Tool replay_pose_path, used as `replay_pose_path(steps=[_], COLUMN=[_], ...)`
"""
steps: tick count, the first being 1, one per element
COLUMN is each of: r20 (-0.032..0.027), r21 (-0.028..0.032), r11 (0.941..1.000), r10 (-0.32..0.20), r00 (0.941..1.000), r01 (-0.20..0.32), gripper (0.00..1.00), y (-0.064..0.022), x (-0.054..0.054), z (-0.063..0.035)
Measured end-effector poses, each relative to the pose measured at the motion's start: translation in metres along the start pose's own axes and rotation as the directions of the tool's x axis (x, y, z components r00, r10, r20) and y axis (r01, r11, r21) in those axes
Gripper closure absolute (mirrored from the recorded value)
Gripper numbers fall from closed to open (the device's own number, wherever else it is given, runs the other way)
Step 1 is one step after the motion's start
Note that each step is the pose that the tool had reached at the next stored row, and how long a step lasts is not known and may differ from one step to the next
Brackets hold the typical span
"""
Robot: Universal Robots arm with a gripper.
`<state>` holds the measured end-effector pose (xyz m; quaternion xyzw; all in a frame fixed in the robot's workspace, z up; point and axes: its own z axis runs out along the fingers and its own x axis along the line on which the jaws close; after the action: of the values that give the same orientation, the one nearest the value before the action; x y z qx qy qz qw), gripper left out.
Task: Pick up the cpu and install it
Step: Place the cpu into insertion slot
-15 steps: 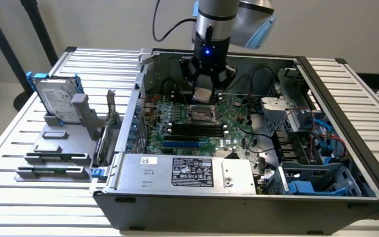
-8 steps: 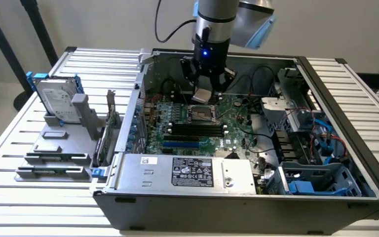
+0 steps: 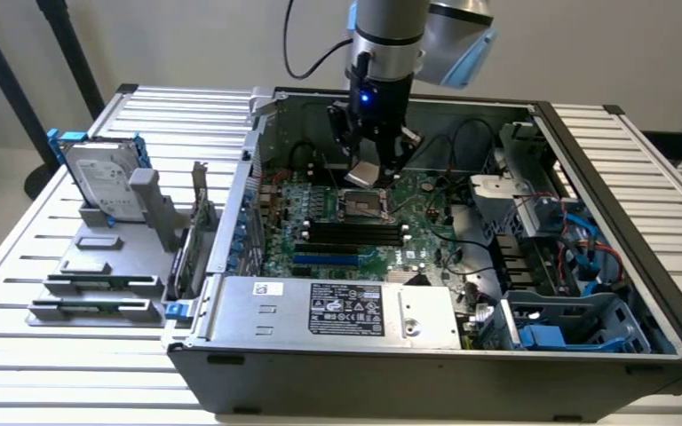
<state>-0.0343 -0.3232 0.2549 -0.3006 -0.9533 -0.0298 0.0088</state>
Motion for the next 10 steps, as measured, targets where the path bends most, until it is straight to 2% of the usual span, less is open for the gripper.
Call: replay_pose_path(steps=[5,10], r20=[0.0046,0.0088], r21=[-0.0034,-0.0072], r11=[0.9958,0.9834], r10=[0.091,0.181], r00=[0.9958,0.9834], r01=[-0.091,-0.181], gripper=[0.45,0.45], y=[-0.0001,-0.0003], x=[-0.0001,-0.0002], z=[0.0031,0.0060])
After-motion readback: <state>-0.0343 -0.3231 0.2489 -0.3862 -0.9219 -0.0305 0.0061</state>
